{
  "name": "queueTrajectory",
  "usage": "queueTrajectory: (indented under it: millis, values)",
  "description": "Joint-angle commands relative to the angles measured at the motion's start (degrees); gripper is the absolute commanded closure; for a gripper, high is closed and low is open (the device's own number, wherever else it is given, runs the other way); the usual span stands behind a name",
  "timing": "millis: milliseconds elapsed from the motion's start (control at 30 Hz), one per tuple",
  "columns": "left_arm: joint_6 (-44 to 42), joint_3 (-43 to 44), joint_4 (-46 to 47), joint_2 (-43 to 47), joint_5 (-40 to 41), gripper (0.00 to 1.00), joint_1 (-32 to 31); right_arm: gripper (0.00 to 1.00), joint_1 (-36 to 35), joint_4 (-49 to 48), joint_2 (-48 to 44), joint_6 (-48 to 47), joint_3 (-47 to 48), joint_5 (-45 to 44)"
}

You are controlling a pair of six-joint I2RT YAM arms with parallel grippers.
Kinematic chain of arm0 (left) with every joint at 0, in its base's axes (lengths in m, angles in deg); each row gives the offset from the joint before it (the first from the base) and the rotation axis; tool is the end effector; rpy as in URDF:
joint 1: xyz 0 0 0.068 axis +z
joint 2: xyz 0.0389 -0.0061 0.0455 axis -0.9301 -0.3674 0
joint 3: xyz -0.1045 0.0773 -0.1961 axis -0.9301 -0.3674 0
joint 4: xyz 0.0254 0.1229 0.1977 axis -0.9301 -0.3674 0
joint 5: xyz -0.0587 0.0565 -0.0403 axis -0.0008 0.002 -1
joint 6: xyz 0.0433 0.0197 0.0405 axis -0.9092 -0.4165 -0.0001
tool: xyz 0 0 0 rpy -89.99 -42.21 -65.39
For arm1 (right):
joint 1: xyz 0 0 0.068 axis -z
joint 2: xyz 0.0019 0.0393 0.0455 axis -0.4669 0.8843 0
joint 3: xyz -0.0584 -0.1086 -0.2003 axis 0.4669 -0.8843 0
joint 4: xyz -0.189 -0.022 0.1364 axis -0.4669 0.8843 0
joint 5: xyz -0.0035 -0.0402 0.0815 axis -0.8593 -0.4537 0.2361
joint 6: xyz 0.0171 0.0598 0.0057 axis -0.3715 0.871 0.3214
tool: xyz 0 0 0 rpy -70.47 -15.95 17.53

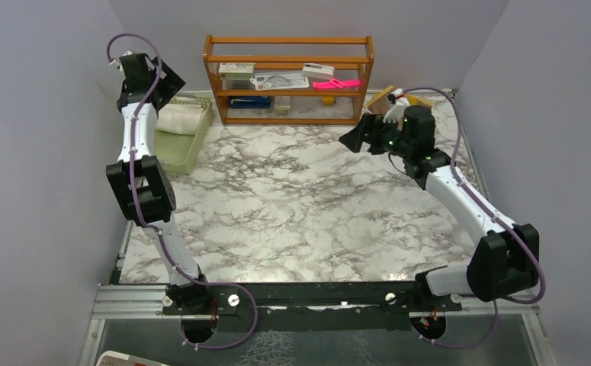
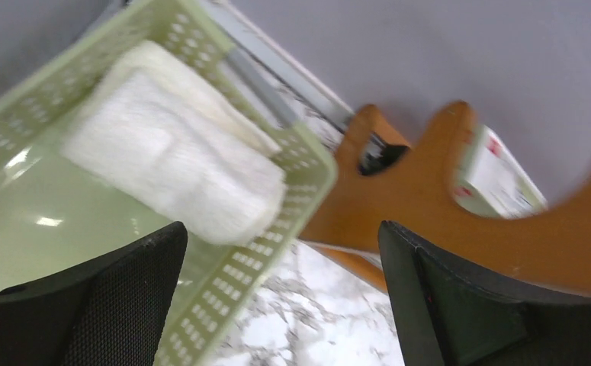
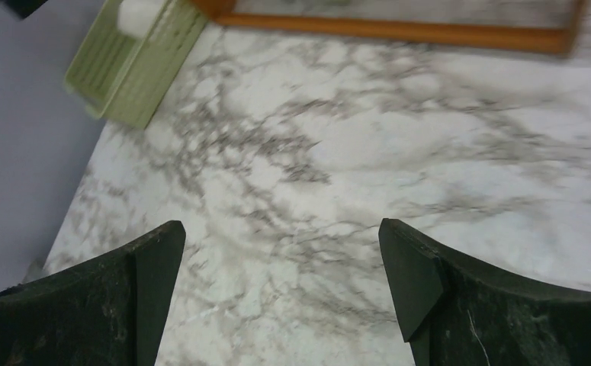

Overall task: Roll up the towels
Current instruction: Place the towel in the bin, then pick up the towel at the corner of the board.

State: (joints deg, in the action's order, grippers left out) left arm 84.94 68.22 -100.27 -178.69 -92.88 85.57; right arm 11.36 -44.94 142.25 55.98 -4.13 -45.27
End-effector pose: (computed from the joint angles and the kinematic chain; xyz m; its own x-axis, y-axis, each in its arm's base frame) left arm 0.4332 0.1284 0.2790 -0.2641 -0.7117 -0.6510 -0.4624 0.6857 -0.5621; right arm 0.2891 0.1068 0.2696 -0.6321 0.2062 -0.7469 -0.4016 0.7372 0.5434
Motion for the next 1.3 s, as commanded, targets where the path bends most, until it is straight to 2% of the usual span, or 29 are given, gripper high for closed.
queueTrajectory:
  millis: [0,100,267,367,500,567,633,800,967,1167,1233,1267]
  values:
    - [-4.04,-3.41,-0.84,7.79,0.94,0.01,-5.01,0.00,7.94,2.01,-1.23,0.61,-1.56,-17.71]
    - [-6.84,-6.25,-0.95,12.53,0.12,0.01,-6.73,0.00,14.37,5.85,4.28,0.94,2.70,-20.30]
    - [-8.47,-9.24,-3.18,17.44,-5.23,0.01,-8.07,0.00,16.31,14.17,22.19,-5.76,20.36,-28.78]
    - [-8.37,-10.98,-4.79,19.52,-7.13,0.01,-9.63,0.01,16.47,19.91,33.71,-9.31,34.35,-28.56]
    - [-7.62,-13.59,-6.07,22.83,-7.00,0.01,-11.61,0.07,16.47,31.69,50.52,-14.93,57.00,-23.75]
    - [-7.26,-13.67,-7.00,23.31,-6.98,0.01,-12.22,0.09,16.47,38.76,58.58,-16.83,71.46,-26.25]
    - [-7.12,-14.10,-7.85,23.72,-7.10,0.01,-12.39,0.10,16.47,40.59,63.20,-18.57,77.37,-29.20]
    - [-8.25,-13.95,-11.15,22.50,-7.31,0.01,-12.39,0.09,16.47,35.86,64.05,-22.02,77.62,-34.37]
    - [-9.08,-16.21,-11.44,21.91,-8.53,0.02,-12.40,0.09,16.22,37.01,65.92,-24.66,77.78,-35.39]
    - [-9.52,-28.61,-1.60,29.58,-7.41,0.02,-12.38,0.10,16.21,42.48,69.89,-22.45,77.08,-34.43]
    - [-9.15,-31.48,0.29,32.38,-8.83,0.02,-12.38,0.18,16.25,41.73,68.03,-20.25,72.04,-32.22]
    - [-9.53,-33.45,0.57,33.33,-9.78,0.02,-12.39,0.28,16.29,40.63,66.22,-18.91,68.48,-30.56]
